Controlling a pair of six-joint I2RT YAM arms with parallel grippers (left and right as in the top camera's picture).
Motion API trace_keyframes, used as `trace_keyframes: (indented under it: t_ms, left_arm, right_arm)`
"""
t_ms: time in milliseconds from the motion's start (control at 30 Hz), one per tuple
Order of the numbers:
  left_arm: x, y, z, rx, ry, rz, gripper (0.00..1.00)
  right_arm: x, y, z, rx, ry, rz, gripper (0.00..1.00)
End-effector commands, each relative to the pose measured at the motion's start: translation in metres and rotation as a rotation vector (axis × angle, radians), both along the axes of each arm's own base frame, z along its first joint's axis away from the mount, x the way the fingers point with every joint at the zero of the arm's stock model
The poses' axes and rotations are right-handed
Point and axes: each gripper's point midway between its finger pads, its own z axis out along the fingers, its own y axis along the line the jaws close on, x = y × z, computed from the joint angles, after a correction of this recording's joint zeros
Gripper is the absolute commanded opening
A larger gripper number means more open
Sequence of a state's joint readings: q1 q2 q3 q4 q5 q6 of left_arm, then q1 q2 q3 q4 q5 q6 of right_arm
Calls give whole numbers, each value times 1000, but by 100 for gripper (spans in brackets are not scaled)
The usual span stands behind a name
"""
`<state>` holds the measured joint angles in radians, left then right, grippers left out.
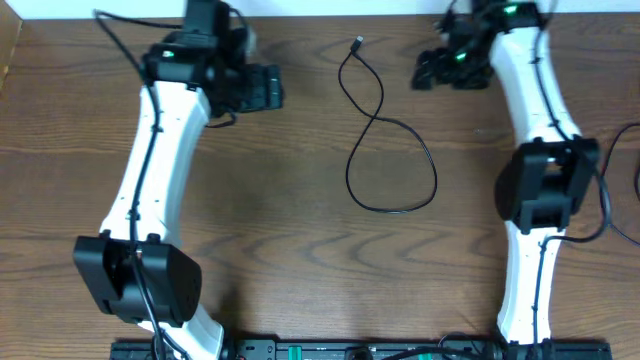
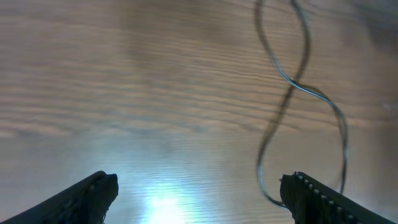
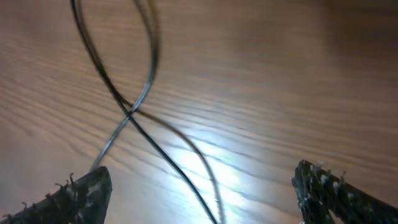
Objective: Untangle cables
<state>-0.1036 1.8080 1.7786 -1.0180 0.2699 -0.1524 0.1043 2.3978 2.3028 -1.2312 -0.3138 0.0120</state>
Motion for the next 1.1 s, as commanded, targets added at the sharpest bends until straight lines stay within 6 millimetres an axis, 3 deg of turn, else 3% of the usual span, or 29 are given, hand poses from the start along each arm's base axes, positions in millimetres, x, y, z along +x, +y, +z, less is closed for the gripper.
trace_keyframes:
  t_ms: [0,133,333,600,733,933,1000,1067]
  left_arm:
    - [0,24,6,16,-9,48,90]
    - [0,40,5,24,1,85,91]
    - [-3,46,3,48,13,99,91]
    - [-6,47,1,61,27,91,90]
    - [-6,47,1,61,27,91,90]
    - [-6,47,1,61,27,91,91]
    - [-6,47,1,60,27,91,90]
    - [-6,47,1,60,27,91,91]
  right_arm:
    - [-8,35,-9,-16,-1,26,89]
    - [-10,57,-34,-134,-23,-15,90]
    - [-22,88,-61,-227,-42,-71,90]
    - [-36,102,-78,-241,-16,-131,89]
    - [-43,106,-80,-237,6,-141,85]
    - [-70,116,-91,-265,81,-151,79]
    - [-82,116,-99,-282,120,-168,74]
    - [-93,114,-107,-299,150,-172,62]
